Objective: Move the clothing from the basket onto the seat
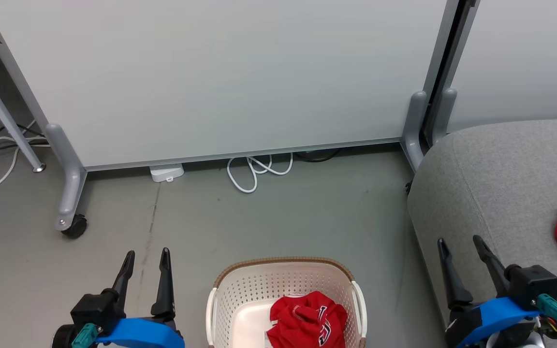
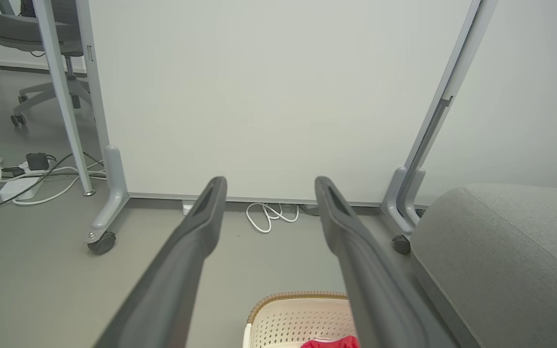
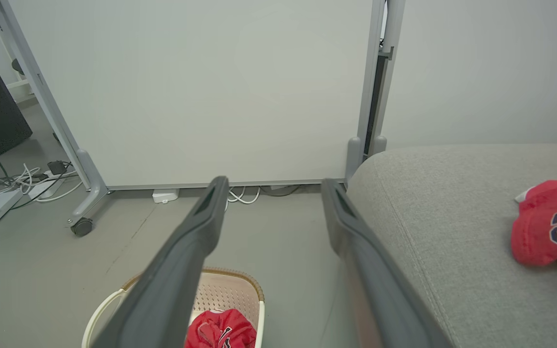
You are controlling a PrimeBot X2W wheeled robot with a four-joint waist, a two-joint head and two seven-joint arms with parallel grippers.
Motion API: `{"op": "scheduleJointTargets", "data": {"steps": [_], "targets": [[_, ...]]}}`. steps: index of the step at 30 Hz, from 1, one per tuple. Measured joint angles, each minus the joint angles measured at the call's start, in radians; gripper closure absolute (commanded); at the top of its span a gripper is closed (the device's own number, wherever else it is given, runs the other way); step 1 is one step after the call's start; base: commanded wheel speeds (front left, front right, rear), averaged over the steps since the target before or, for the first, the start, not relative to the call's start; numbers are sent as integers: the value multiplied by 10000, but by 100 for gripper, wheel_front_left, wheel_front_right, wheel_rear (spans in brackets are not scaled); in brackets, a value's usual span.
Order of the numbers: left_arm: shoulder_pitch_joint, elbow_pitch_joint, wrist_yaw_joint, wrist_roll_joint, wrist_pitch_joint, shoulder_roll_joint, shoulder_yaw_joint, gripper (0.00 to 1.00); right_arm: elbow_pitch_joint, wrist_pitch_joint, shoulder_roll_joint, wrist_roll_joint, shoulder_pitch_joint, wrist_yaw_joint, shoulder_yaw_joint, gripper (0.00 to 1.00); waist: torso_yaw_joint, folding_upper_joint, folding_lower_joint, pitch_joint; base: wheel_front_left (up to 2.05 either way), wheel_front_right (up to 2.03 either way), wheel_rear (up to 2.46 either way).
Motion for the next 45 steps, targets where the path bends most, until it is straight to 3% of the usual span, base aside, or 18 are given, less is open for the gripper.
{"op": "scheduleJointTargets", "data": {"steps": [28, 45], "targets": [[-53, 286, 0, -144, 0, -2, -63, 0, -73, -19, 4, 209, -12, 0, 556, 0, -449, 0, 0, 315, 0, 0, 0], [-1313, 1755, -2, -272, 2, -4, -840, 0, -462, -115, 6, -165, -764, 0, 1517, 0, -1526, 0, 2, 2221, 0, 0, 0]]}}
